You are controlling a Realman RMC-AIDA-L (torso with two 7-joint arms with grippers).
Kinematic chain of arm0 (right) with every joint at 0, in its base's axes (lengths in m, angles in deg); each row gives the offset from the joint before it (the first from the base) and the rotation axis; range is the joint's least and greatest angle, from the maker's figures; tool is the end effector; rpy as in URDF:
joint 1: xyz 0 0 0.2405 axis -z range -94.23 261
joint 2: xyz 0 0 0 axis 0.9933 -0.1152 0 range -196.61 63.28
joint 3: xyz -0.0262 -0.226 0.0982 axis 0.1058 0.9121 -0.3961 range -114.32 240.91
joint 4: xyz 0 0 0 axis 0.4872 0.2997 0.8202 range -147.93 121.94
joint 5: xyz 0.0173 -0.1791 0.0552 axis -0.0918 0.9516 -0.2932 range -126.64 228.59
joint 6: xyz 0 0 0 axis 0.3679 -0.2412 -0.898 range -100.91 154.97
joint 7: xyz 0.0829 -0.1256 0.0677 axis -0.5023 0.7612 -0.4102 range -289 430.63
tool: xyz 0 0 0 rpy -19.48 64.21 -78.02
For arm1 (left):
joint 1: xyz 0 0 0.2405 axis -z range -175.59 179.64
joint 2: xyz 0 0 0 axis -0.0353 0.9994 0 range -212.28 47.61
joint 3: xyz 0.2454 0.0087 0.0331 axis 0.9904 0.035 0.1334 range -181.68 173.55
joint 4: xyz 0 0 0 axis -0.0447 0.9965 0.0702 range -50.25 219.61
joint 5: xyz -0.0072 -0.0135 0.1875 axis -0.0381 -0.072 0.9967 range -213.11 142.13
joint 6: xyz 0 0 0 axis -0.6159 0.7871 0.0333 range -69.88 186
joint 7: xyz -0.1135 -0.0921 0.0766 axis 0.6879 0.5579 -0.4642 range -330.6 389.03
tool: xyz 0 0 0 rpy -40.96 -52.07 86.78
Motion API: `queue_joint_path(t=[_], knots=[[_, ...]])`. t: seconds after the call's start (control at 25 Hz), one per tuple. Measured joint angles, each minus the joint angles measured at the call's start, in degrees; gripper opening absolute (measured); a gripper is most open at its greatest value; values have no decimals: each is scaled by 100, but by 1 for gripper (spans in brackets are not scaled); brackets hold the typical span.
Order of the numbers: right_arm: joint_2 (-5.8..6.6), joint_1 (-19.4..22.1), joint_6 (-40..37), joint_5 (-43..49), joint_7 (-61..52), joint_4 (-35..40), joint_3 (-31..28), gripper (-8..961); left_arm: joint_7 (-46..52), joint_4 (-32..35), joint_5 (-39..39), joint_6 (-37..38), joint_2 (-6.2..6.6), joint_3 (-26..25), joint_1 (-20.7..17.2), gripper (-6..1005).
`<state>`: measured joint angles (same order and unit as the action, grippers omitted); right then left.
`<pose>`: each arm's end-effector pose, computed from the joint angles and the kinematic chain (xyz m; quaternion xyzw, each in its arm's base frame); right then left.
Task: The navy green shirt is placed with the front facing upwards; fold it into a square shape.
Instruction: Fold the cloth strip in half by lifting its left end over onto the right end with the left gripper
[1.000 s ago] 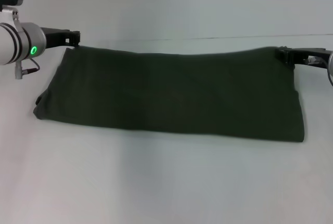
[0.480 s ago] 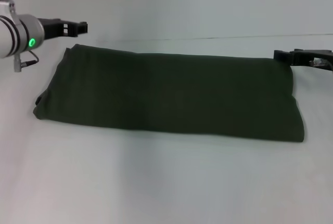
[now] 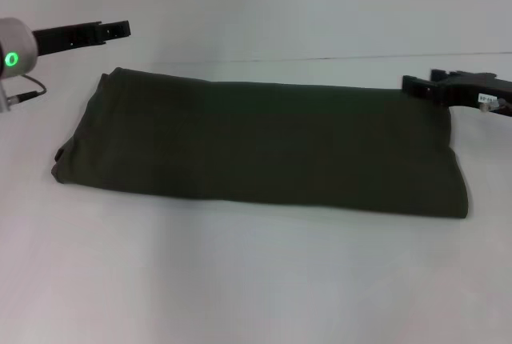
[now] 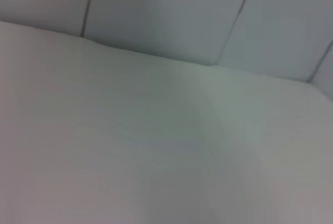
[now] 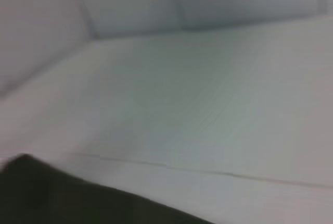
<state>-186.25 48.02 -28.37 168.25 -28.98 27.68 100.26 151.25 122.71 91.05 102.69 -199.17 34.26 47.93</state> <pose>0.2675 0.4088 0.0243 -0.8251 0.3852 0.1935 0.3652 -0.2323 0.4643 0.0429 -0.7708 -0.4568 -0.1978 0.3977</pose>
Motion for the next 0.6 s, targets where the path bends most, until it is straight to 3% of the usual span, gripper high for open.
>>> queue_joint_path(t=[0.2,0.36,0.6], knots=[[1,229,-915,-722,619,74,10,636,-248,298,-129,859,56,-219,-347,810],[3,259,-1136,-753,667,79,8,635,-175,568,13,1337,57,-223,-606,804],[1,265,-1165,-734,748,25,42,634,567,1033,1205,1707,-5,-207,-870,802]])
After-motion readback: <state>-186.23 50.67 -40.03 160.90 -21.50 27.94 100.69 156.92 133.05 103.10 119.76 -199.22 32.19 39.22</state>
